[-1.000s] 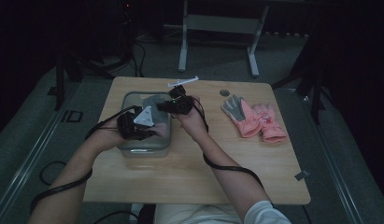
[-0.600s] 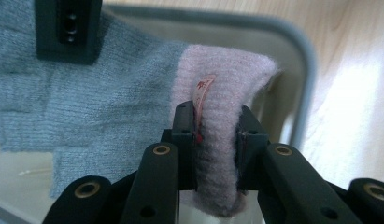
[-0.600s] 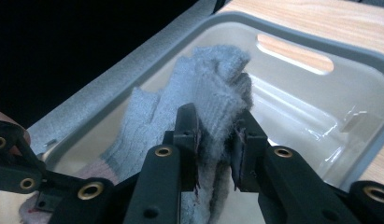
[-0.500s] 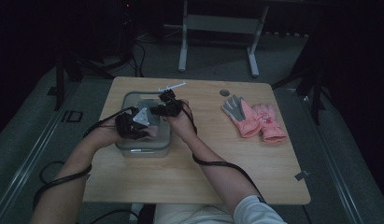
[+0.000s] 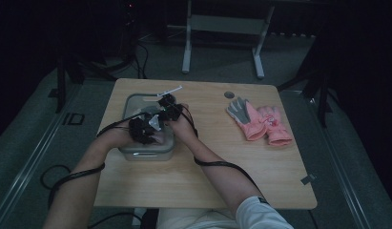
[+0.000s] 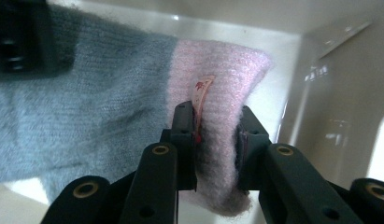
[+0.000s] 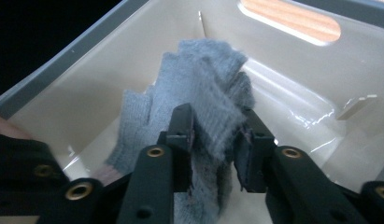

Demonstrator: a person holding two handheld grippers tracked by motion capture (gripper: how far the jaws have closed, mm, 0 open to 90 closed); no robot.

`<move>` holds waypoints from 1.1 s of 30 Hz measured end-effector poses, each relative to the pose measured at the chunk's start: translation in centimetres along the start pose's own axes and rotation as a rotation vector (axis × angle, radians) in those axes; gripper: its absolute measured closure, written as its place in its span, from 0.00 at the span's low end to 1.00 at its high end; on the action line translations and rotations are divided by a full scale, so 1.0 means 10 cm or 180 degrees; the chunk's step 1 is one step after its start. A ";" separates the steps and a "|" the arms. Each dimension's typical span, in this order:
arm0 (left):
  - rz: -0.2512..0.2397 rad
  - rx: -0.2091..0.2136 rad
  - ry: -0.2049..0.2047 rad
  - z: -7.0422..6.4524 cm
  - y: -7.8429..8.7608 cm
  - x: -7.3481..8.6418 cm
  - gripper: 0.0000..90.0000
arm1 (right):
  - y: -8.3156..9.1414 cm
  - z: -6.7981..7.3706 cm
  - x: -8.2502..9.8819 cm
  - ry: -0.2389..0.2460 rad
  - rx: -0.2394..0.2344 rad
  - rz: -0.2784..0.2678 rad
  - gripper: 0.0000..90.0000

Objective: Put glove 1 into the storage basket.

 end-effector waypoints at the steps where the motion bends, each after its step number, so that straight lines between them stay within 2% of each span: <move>1: 0.0061 0.0017 -0.0005 0.00 -0.02 0.00 0.81 | 0.01 -0.01 -0.01 0.0021 0.0042 -0.0033 0.72; 2: 0.0082 0.0021 0.0016 0.01 -0.04 0.00 0.80 | 0.03 -0.02 -0.02 0.0053 0.0104 -0.0098 0.71; 4: 0.0060 -0.0007 0.0115 0.03 -0.05 0.00 0.72 | 0.09 -0.06 -0.04 -0.0014 0.0048 -0.0170 0.70; 6: 0.0062 -0.0029 0.0146 0.03 -0.05 0.00 0.65 | 0.16 -0.10 -0.05 -0.0036 0.0049 -0.0218 0.69; 8: 0.0025 -0.0075 0.0232 0.03 -0.03 0.01 0.52 | 0.23 -0.13 -0.04 -0.0083 -0.0008 -0.0255 0.69; 10: 0.0028 -0.0103 0.0255 0.03 -0.02 0.01 0.51 | 0.26 -0.14 -0.04 -0.0071 -0.0017 -0.0264 0.69; 11: -0.0011 -0.0163 0.0291 0.02 0.04 0.01 0.51 | 0.29 -0.15 -0.03 -0.0069 -0.0022 -0.0269 0.69; 14: -0.0058 -0.0249 0.0408 0.04 0.15 -0.01 0.39 | 0.47 -0.19 -0.04 -0.0009 -0.0128 -0.0345 0.72; 17: -0.0310 -0.0291 0.0660 0.05 0.30 -0.07 0.32 | 0.60 -0.19 0.00 0.0150 -0.0126 -0.0378 0.73; 19: -0.0463 -0.0301 0.0704 0.04 0.38 -0.11 0.27 | 0.69 -0.21 0.03 0.0175 -0.0159 -0.0400 0.73; 21: -0.0552 -0.0292 0.0760 0.04 0.45 -0.15 0.19 | 0.78 -0.24 0.05 0.0170 -0.0188 -0.0433 0.73; 23: -0.0552 -0.0292 0.0760 0.04 0.45 -0.15 0.19 | 0.82 -0.26 0.07 0.0161 -0.0190 -0.0450 0.73; 24: -0.0648 -0.0309 0.0756 0.01 0.51 -0.23 0.13 | 0.90 -0.29 0.12 0.0192 -0.0176 -0.0486 0.72; 26: -0.0728 -0.0227 0.0807 -0.01 0.53 -0.31 0.05 | 0.97 -0.32 0.16 0.0232 -0.0171 -0.0486 0.69; 27: -0.0750 -0.0235 0.0827 -0.02 0.54 -0.34 0.02 | 1.00 -0.34 0.19 0.0274 -0.0154 -0.0489 0.68; 29: -0.0750 -0.0235 0.0827 -0.02 0.54 -0.34 0.02 | 1.04 -0.36 0.22 0.0309 -0.0142 -0.0485 0.68; 30: -0.0866 -0.0238 0.0793 -0.06 0.58 -0.47 0.01 | 1.12 -0.41 0.27 0.0344 -0.0131 -0.0496 0.65; 33: -0.0965 -0.0195 0.0748 -0.12 0.59 -0.62 0.01 | 1.23 -0.50 0.34 0.0348 -0.0115 -0.0524 0.64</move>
Point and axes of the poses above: each handheld gripper's, and its own axes: y roughly backward along the jaws, x roughly out of its underside, z roughly to its left, the point moved 4 cm from there along -y, roughly forward along the jaws, and after that the axes turned 10 degrees about -y, right-handed, at the moved point
